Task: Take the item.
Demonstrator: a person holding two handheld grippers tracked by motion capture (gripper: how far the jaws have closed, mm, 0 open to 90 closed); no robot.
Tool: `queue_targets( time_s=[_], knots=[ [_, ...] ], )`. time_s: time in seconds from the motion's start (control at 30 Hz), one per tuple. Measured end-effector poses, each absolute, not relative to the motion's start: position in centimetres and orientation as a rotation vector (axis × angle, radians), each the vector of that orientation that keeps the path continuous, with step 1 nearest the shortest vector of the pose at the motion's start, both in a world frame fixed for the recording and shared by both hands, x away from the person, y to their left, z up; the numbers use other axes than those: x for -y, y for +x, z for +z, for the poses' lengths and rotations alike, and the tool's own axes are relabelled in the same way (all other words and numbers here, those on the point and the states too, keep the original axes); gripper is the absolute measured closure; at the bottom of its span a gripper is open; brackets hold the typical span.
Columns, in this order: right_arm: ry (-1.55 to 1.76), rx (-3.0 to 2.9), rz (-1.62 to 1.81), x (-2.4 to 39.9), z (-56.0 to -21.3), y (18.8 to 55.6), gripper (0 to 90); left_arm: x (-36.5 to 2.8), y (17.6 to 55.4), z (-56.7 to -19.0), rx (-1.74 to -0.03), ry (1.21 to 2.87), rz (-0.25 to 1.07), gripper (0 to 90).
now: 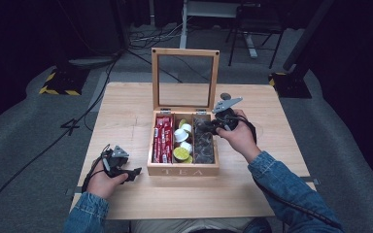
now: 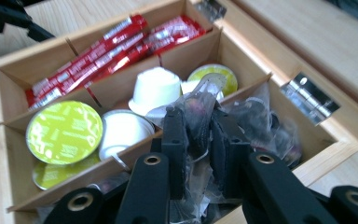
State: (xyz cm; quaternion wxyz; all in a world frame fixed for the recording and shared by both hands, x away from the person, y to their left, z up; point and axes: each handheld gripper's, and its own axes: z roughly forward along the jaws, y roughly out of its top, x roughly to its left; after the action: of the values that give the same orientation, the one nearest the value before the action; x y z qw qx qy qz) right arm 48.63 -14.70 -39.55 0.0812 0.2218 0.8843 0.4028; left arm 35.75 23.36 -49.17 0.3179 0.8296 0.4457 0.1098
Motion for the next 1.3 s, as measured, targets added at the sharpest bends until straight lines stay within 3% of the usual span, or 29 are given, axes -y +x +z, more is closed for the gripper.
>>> queue_targets(
  time_s=[0.5,1.3],
  knots=[
    [0.667,-2.509,1.34,17.0,-36.2,47.6,76.7,-23.7,35.8,-49.8,-1.128,2.196,0.382,20.1],
    [0.748,-2.448,1.296,22.3,-33.7,46.6,76.6,-23.9,36.2,-50.4,-1.07,2.183,0.392,10.6]
  ],
)
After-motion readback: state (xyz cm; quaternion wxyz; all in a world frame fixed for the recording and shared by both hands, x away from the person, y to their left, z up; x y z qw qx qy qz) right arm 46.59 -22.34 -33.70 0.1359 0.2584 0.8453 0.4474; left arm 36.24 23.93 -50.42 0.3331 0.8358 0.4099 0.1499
